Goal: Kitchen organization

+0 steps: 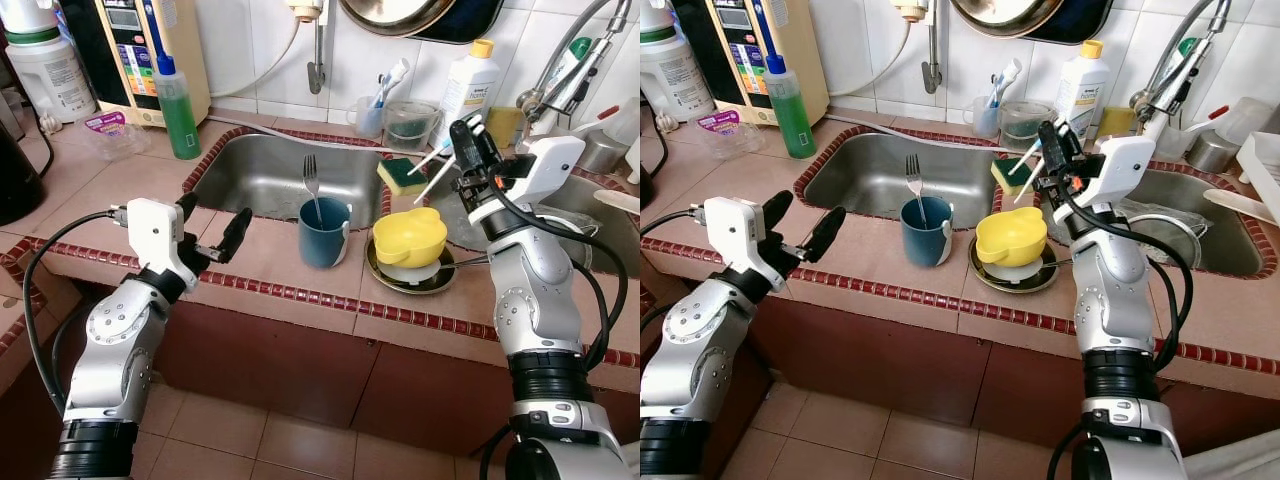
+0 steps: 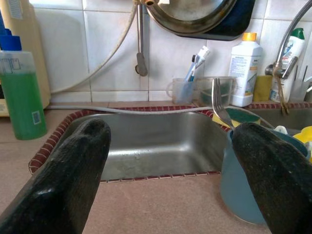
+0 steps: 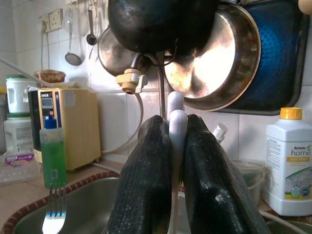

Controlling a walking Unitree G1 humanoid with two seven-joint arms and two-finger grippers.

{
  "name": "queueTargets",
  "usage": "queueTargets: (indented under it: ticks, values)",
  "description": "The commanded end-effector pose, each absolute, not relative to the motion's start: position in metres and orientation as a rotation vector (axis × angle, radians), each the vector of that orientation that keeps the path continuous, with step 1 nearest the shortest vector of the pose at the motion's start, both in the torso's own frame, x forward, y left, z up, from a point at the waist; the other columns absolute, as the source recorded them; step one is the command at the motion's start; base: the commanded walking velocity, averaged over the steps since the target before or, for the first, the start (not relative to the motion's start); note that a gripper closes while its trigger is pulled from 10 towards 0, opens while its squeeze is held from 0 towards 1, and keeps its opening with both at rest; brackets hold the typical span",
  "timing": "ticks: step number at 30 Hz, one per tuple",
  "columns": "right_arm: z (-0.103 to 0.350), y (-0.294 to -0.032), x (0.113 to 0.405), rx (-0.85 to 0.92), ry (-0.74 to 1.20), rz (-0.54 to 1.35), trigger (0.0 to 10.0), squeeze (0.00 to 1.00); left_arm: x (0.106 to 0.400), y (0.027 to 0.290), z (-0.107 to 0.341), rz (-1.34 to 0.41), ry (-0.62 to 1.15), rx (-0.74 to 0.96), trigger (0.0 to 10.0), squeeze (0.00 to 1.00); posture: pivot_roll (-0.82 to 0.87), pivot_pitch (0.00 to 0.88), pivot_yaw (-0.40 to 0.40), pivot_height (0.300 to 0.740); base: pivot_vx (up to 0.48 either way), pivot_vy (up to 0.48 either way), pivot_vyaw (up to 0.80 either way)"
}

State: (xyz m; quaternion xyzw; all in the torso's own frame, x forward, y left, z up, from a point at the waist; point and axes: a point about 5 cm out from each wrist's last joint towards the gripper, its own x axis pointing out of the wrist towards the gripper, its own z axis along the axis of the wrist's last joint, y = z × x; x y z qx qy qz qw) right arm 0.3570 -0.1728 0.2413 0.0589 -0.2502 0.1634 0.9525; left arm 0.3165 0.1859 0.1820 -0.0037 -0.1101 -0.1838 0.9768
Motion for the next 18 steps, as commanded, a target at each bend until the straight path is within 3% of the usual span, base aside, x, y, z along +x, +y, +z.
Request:
queueTargets:
  ticks: [1,7,18]
  values:
    - [0.2470,-0.1733,0.3546,0.104,-0.530,0.340,10.0,0.00,0.3162,0.1878,0.1817,-0.371,-0.215,-0.009,10.0,0.00,-0.03,0.036,-0.007,0.740,0.292,0.000,0.00]
    - [0.2463,-0.1720,0.3553,0.105,-0.526,0.345,10.0,0.00,0.3167,0.1862,0.1811,-0.375,-0.216,-0.013,10.0,0.00,-0.03,0.027,-0.008,0.740,0.340,0.000,0.00]
    - [0.2466,-0.1722,0.3557,0.099,-0.527,0.348,10.0,0.00,0.3172,0.1852,0.1793,-0.378,-0.209,-0.008,10.0,0.00,-0.04,0.016,-0.010,0.740,0.480,0.000,0.00]
